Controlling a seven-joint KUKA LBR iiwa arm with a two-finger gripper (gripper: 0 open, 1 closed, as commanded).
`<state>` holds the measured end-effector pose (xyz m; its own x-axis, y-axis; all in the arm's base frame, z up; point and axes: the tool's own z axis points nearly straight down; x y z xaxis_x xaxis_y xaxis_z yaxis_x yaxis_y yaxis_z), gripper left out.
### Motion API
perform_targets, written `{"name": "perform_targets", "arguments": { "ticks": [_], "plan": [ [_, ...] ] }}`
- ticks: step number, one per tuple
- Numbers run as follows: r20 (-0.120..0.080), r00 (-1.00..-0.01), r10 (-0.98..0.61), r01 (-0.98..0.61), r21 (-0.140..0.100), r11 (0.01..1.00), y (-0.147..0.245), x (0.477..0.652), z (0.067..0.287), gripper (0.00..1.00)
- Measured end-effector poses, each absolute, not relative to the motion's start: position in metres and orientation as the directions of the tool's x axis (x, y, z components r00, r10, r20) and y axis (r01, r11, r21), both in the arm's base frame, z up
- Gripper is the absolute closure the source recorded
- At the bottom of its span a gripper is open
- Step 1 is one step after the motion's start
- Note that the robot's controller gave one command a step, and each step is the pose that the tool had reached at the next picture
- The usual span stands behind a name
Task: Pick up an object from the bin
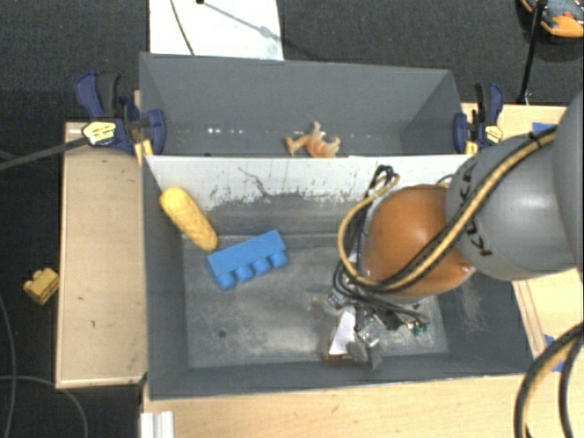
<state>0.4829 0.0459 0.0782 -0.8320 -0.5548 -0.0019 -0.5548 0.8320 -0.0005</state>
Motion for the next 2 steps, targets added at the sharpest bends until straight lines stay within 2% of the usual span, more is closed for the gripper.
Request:
{"name": "perform_targets", "arguments": {
  "ticks": [1, 2],
  "plan": [
    [0.015, -0.817, -0.577, -0.577, -0.003, 0.817, 0.0545, 0.4766, 0.0737, 1.0],
    [0.015, -0.817, -0.577, -0.577, -0.003, 0.817, 0.0545, 0.4766, 0.0737, 1.0]
  ]
}}
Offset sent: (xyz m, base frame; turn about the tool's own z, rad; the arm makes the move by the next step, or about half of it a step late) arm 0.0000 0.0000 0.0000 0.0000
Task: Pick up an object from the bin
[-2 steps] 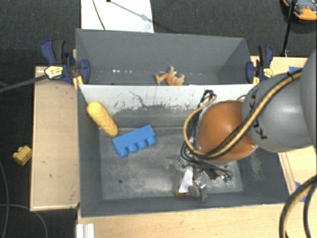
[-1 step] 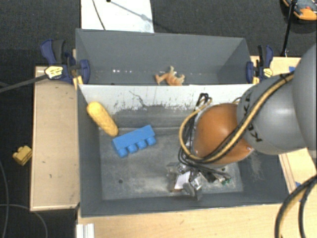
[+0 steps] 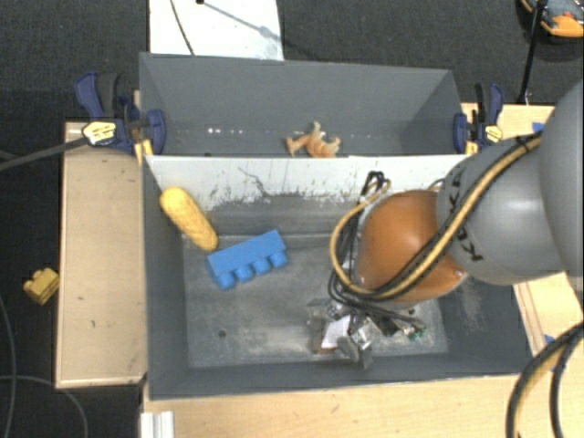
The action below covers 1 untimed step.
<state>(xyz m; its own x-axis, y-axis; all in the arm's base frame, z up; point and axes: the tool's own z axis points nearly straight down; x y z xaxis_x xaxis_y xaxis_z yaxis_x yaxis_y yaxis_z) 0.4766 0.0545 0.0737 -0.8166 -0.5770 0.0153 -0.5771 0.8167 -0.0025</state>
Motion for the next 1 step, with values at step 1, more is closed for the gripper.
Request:
{"name": "perform_targets", "arguments": {
  "ticks": [1],
  "plan": [
    [0.0, -0.81, -0.586, -0.586, 0.001, 0.81, 0.0571, 0.4896, 0.1108, 1.0]
  ]
}}
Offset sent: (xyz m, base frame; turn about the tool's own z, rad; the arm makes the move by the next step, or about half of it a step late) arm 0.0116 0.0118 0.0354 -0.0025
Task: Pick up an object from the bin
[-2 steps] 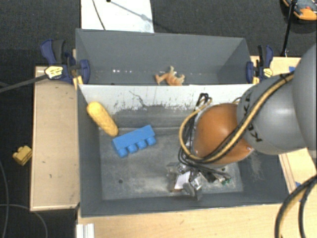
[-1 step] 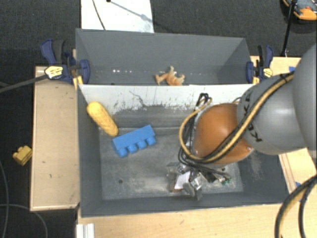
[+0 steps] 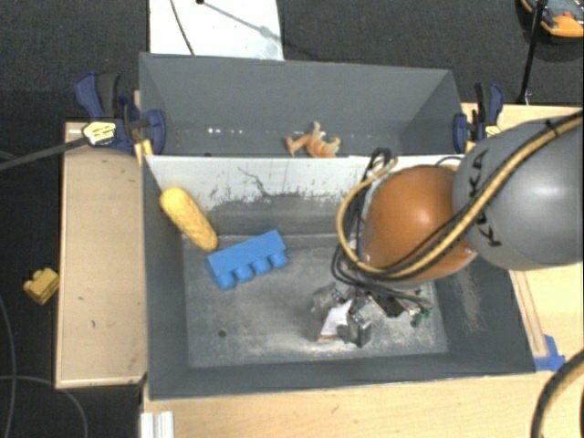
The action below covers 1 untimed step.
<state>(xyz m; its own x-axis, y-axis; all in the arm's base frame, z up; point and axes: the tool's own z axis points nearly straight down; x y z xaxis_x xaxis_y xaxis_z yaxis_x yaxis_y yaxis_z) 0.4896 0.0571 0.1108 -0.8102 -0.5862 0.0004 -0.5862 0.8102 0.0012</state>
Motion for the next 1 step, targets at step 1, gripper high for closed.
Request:
{"name": "perform_targets", "arguments": {
  "ticks": [1],
  "plan": [
    [0.0, -0.811, -0.585, -0.585, 0.001, 0.811, 0.0626, 0.4905, 0.125, 1.0]
  ]
}}
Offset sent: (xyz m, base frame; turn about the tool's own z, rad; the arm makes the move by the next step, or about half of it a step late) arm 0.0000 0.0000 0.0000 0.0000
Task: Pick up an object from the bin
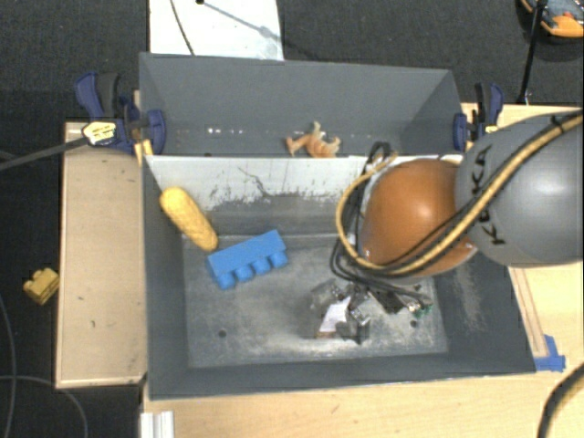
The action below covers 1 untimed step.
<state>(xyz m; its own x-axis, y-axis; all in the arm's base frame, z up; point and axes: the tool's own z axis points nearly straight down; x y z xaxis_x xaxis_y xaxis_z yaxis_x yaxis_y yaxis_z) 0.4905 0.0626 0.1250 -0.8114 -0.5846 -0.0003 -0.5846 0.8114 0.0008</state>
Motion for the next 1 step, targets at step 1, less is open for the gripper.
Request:
{"name": "perform_targets", "arguments": {
  "ticks": [1],
  "plan": [
    [0.003, -0.812, -0.584, -0.584, 0.002, 0.812, 0.0665, 0.4882, 0.1091, 1.0]
  ]
}}
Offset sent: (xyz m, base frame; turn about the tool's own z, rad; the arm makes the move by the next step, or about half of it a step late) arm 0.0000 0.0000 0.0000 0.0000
